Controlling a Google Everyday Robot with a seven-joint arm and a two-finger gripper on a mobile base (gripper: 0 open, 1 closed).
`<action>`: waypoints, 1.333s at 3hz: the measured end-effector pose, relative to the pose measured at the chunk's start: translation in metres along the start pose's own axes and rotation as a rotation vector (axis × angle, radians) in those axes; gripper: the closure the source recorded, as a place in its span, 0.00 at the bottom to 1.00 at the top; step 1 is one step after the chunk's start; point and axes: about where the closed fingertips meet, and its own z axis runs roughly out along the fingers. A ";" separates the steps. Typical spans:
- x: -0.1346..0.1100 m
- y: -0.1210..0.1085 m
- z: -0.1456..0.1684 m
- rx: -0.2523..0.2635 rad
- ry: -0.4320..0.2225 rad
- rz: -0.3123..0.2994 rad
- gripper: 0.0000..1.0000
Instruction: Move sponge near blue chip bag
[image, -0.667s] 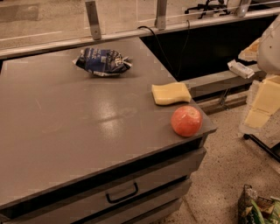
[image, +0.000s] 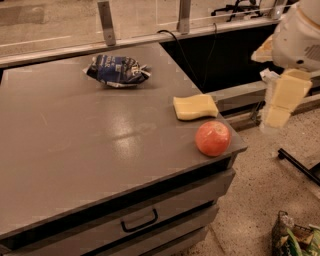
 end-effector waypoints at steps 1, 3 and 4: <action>-0.026 -0.030 0.014 -0.037 -0.043 -0.067 0.00; -0.079 -0.062 0.058 -0.058 -0.116 -0.132 0.00; -0.090 -0.068 0.081 -0.047 -0.118 -0.127 0.00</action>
Offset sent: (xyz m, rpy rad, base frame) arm 0.0875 0.0867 -0.0291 0.1060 0.0978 0.2133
